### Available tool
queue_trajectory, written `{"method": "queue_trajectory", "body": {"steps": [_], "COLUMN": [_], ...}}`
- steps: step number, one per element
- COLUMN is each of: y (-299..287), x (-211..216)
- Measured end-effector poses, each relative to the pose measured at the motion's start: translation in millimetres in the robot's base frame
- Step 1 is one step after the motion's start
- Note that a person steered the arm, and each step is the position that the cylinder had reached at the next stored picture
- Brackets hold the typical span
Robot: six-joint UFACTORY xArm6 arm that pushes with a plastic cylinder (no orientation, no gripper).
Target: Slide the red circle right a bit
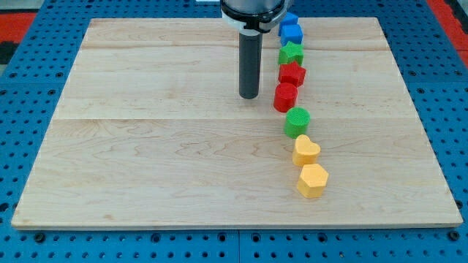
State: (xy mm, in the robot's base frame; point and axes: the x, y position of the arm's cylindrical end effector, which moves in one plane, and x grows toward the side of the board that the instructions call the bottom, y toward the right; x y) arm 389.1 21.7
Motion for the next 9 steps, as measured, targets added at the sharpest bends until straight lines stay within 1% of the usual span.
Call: {"method": "queue_trajectory", "body": {"steps": [2,4,9], "y": [7.2,35.2,42.7], "x": [0.0,0.0,2.0]}}
